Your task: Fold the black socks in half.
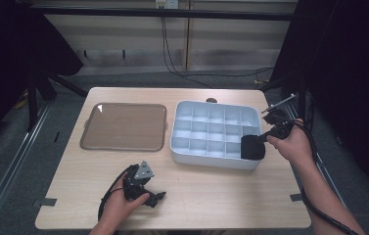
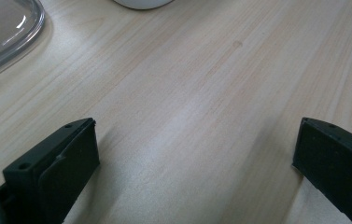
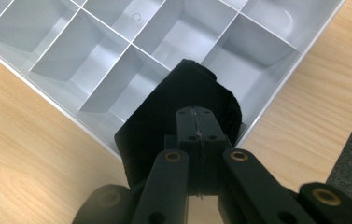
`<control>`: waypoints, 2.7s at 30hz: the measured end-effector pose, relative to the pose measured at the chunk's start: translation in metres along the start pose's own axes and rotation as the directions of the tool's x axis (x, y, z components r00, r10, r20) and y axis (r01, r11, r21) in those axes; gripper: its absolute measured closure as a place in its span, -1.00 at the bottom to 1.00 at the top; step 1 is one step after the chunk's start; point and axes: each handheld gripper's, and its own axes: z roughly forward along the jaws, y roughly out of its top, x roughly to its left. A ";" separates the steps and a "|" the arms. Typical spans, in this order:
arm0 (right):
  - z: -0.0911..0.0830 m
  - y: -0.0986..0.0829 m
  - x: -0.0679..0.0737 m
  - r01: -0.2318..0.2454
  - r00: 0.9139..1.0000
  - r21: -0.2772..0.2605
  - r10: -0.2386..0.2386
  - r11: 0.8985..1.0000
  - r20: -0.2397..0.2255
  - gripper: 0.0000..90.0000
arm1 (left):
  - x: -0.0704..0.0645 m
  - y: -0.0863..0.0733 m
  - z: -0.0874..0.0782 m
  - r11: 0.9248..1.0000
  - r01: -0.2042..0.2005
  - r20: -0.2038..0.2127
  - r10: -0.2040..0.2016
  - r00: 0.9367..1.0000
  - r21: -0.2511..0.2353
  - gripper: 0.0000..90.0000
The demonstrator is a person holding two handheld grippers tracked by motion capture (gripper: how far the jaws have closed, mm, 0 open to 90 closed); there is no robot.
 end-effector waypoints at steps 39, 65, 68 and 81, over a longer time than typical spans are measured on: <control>0.033 0.002 0.001 0.022 1.000 0.036 -0.022 0.999 -0.001 1.00 | 0.000 0.000 0.000 1.000 0.002 0.001 -0.002 1.000 0.000 -1.00; 0.048 -0.010 0.002 0.006 1.000 0.054 -0.005 0.999 -0.011 1.00 | 0.000 0.000 0.000 1.000 0.003 0.000 -0.003 1.000 0.000 -1.00; 0.048 -0.010 0.003 0.010 1.000 0.060 -0.009 0.998 -0.009 1.00 | 0.000 0.000 0.000 1.000 -0.006 0.001 0.006 1.000 0.007 -1.00; 0.051 -0.012 0.003 0.002 1.000 0.067 -0.002 0.998 -0.001 1.00 | 0.000 0.000 0.000 1.000 -0.006 0.001 0.006 1.000 0.007 -1.00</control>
